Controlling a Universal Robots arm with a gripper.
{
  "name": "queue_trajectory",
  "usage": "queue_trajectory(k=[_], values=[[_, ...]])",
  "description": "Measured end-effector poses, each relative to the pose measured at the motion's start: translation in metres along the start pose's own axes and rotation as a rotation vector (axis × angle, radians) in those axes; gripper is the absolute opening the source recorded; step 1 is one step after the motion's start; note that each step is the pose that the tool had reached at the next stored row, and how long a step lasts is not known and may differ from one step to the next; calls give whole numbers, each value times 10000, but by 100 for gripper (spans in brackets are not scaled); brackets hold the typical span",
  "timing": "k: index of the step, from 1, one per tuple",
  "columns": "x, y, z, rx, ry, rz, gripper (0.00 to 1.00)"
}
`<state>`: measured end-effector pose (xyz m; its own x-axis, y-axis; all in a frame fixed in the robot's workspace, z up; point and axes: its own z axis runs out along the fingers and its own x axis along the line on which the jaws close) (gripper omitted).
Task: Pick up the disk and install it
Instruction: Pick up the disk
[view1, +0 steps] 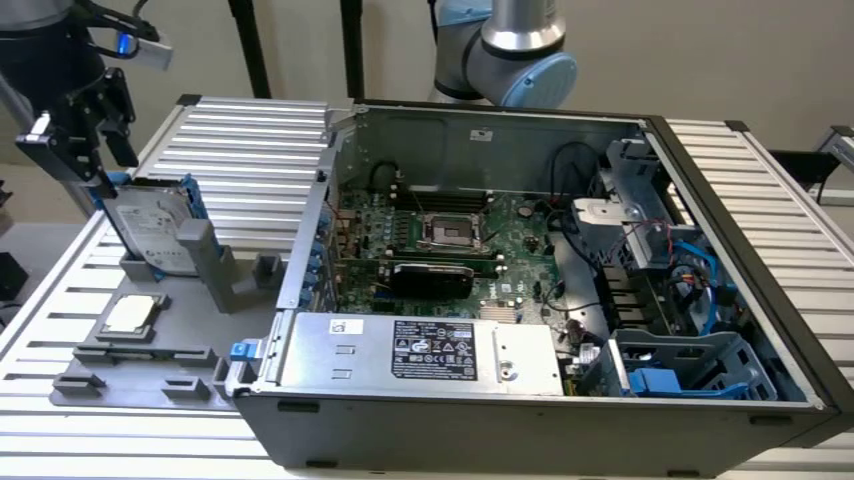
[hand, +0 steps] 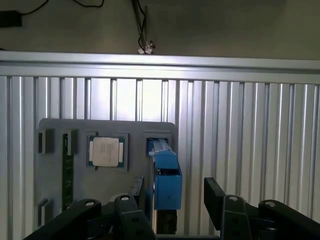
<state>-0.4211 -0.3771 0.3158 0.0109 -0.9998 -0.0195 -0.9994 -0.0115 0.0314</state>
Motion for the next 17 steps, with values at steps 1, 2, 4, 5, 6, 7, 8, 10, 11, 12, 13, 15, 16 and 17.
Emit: queue_trajectory(k=[1, 2, 4, 5, 6, 7, 8, 10, 11, 12, 13, 15, 16, 17], values=[[3, 4, 18, 0, 0, -1, 60], [7, 7, 36, 2, -1, -1, 60], [17, 12, 71, 3, 0, -2, 60], [22, 13, 90, 7, 0, -2, 60], [27, 14, 107, 13, 0, -3, 60], [31, 14, 124, 21, 0, -3, 60], [34, 14, 140, 32, 0, -3, 60], [37, 13, 169, 72, 1, -7, 60], [38, 14, 183, 104, 1, -14, 60], [38, 16, 193, 131, 3, -21, 60], [38, 19, 203, 158, 3, -27, 60], [40, 32, 219, 183, 2, -34, 60], [41, 40, 225, 187, 2, -34, 60], [42, 44, 230, 189, 2, -34, 60]])
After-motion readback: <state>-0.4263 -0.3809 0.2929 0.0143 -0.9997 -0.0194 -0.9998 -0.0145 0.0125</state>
